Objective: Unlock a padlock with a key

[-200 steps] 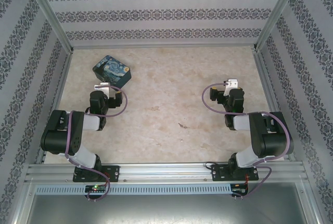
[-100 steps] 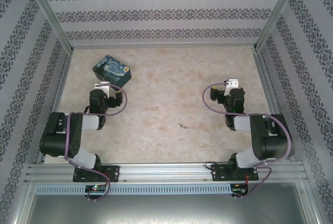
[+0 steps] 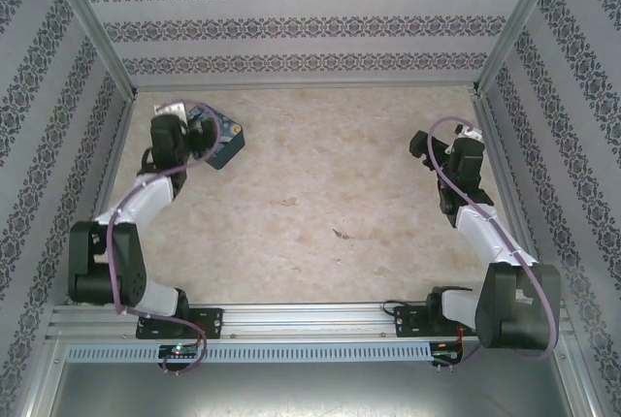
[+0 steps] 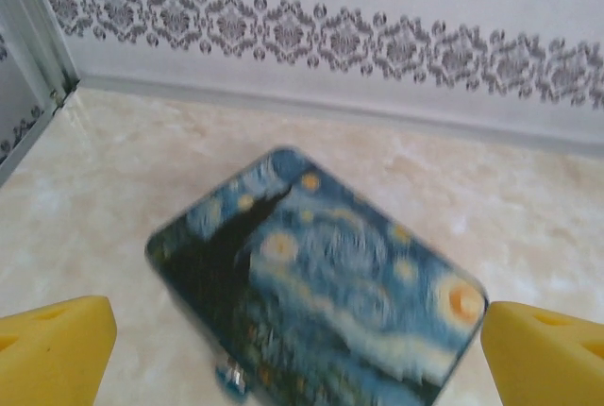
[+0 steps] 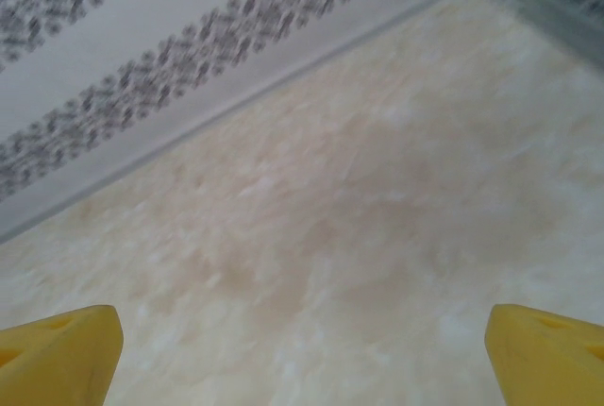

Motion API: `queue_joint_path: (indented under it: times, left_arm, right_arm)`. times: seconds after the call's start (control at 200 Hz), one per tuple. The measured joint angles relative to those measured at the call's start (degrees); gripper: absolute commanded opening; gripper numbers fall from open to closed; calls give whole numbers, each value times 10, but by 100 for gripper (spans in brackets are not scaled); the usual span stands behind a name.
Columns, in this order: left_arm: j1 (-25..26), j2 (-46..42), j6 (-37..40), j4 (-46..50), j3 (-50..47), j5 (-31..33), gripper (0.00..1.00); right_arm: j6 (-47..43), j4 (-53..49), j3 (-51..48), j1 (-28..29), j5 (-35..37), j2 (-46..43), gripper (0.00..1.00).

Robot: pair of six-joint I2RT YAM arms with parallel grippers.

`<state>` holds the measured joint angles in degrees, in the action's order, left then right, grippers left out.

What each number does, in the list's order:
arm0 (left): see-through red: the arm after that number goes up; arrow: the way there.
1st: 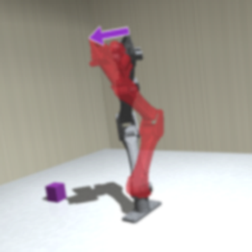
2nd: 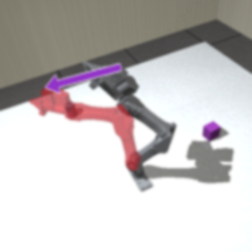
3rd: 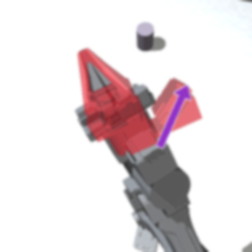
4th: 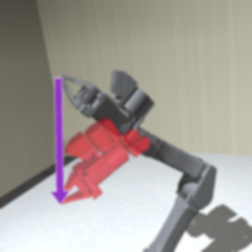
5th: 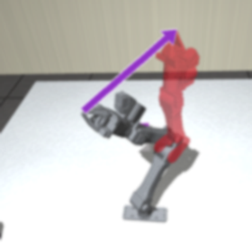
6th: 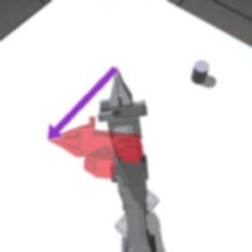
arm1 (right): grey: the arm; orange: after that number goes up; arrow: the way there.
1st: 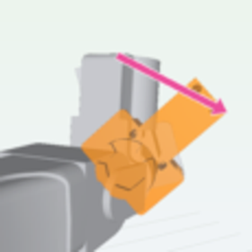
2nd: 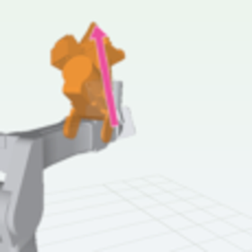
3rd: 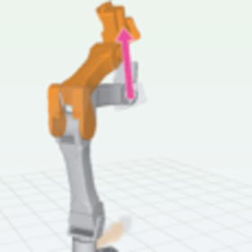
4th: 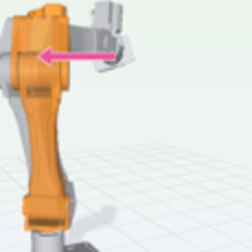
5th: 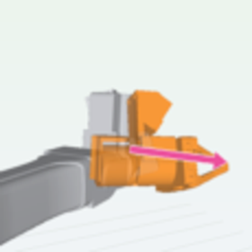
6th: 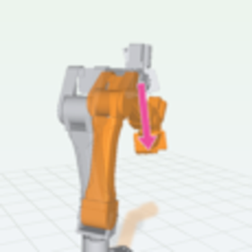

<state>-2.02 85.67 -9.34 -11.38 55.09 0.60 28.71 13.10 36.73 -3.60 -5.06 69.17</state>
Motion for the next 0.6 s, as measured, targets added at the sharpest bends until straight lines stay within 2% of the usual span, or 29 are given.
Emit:
queue_joint_path:
  times: [0.19,0.4,0.6]
  left_arm:
    - [-31,153,-28,123,212,-32,99]
    - [-56,326,-30,253,405,-81,99]
    - [-70,442,-15,351,562,-112,100]
  right_arm:
    - [40,-52,0,28,-95,-2,98]
    - [44,-113,0,80,-141,-29,97]
    - [51,-144,-10,104,-180,-43,96]
